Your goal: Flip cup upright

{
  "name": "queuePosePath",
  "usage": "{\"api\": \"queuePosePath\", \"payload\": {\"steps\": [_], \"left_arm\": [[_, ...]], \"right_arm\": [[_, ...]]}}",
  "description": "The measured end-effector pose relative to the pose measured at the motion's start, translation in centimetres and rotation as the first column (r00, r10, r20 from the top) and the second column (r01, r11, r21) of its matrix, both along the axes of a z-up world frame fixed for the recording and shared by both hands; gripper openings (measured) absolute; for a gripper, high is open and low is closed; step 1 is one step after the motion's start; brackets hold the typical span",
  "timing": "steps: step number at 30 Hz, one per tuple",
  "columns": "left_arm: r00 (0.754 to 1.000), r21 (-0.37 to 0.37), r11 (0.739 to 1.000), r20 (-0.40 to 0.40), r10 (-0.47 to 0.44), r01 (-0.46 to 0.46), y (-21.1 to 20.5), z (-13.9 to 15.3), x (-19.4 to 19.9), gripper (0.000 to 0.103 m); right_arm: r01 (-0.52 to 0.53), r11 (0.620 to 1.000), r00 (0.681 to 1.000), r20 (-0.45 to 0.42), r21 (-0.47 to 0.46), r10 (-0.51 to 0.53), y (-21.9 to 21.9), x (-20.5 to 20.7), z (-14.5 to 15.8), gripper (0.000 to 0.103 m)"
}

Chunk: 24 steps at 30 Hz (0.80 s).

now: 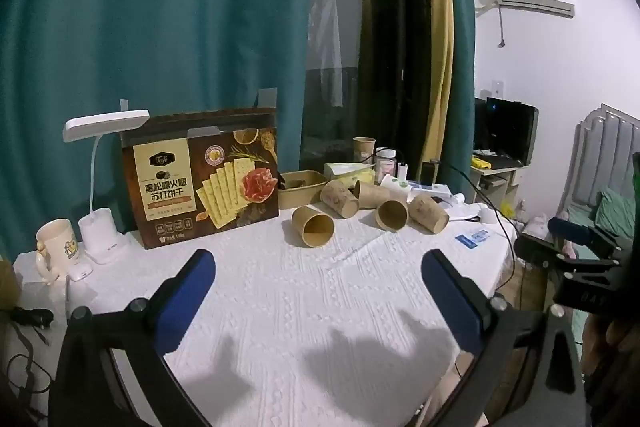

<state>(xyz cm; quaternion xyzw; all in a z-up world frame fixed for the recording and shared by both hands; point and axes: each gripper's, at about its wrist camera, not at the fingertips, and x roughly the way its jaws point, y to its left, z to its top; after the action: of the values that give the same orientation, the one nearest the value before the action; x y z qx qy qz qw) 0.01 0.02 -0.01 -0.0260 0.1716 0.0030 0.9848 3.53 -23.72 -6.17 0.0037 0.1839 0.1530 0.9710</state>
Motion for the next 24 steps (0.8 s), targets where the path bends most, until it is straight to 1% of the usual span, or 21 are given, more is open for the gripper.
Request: {"api": "queuePosePath", "payload": {"steps": [8, 12, 14, 24], "left_arm": [[1.0, 0.0, 1.0, -0.004, 0.001, -0.001, 0.01, 0.01, 0.01, 0.103], [1.0, 0.0, 1.0, -0.002, 0.0, 0.0, -0.01, 0.04, 0.01, 0.103], [1.0, -0.002, 1.0, 0.002, -0.004, 0.004, -0.02, 0.08, -0.04, 0.103], [1.0, -0.007, 1.0, -0.005, -0.017, 0.017, 0.11, 0.01, -0.19, 0.103]], "right_arm": [[0.005, 1.0, 1.0, 0.001, 0.003, -0.005, 0.0, -0.1, 0.07, 0.086], [0.008, 1.0, 1.0, 0.003, 0.004, -0.008, 0.56, -0.82, 0.59, 0.086], [0.002, 1.0, 1.0, -0.001, 0.004, -0.002, 0.44, -0.22, 0.24, 0.086], [0.004, 1.0, 1.0, 0.002, 0.007, -0.004, 0.24, -0.38, 0.41, 0.086]]}}
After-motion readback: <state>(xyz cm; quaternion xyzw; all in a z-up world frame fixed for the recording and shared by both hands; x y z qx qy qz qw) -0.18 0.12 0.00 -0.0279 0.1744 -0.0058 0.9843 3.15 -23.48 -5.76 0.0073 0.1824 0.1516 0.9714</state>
